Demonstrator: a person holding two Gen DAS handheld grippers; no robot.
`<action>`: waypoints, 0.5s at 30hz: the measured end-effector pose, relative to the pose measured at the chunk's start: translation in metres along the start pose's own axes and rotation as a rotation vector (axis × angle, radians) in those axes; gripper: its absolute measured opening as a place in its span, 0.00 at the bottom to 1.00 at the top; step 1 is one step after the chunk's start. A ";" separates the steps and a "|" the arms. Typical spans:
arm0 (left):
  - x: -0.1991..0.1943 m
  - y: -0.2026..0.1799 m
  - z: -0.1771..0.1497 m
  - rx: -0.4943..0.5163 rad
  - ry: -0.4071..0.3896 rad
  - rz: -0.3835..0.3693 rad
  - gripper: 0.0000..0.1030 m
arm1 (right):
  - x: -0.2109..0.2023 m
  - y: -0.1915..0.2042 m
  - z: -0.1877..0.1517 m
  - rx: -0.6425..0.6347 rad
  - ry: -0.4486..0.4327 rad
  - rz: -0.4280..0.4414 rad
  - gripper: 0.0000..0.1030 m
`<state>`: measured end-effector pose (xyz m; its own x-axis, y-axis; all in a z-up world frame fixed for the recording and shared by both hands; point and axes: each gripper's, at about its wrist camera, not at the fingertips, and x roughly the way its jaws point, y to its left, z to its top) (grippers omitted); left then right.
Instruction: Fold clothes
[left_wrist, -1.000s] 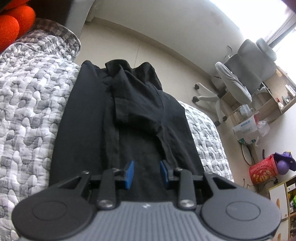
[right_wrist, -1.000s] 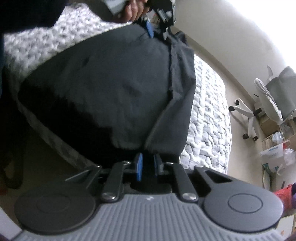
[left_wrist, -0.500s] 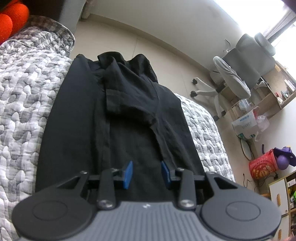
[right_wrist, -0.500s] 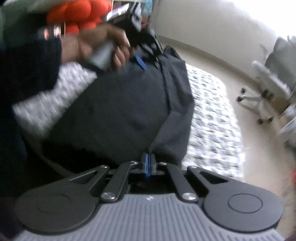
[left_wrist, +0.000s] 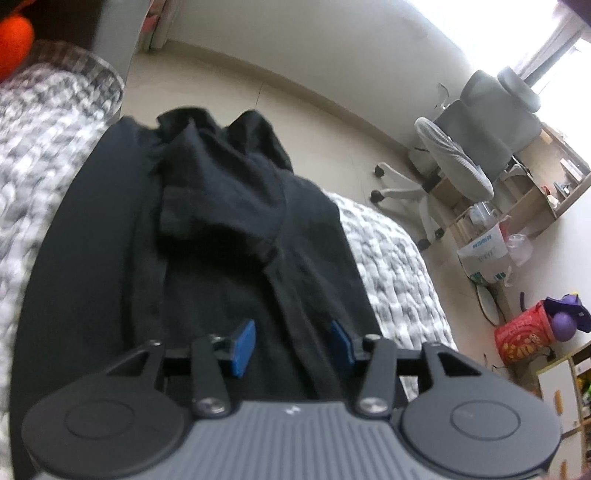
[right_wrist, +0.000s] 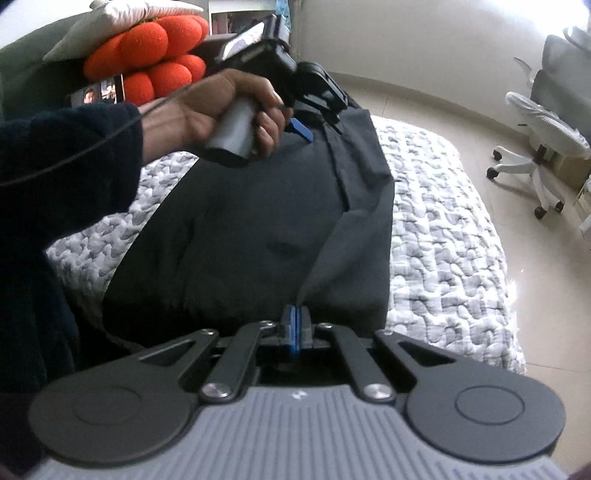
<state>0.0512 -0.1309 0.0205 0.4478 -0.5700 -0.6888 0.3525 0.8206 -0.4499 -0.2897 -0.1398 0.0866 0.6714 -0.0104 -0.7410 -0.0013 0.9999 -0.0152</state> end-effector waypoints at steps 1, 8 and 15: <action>0.003 -0.002 0.002 0.011 -0.008 0.004 0.38 | 0.000 -0.001 0.000 0.003 -0.006 0.001 0.00; 0.008 -0.001 0.017 0.040 -0.038 -0.020 0.01 | -0.009 -0.005 0.004 0.012 -0.072 0.048 0.00; 0.006 0.000 0.041 0.081 -0.094 -0.011 0.01 | 0.012 0.002 0.003 0.007 -0.001 0.092 0.00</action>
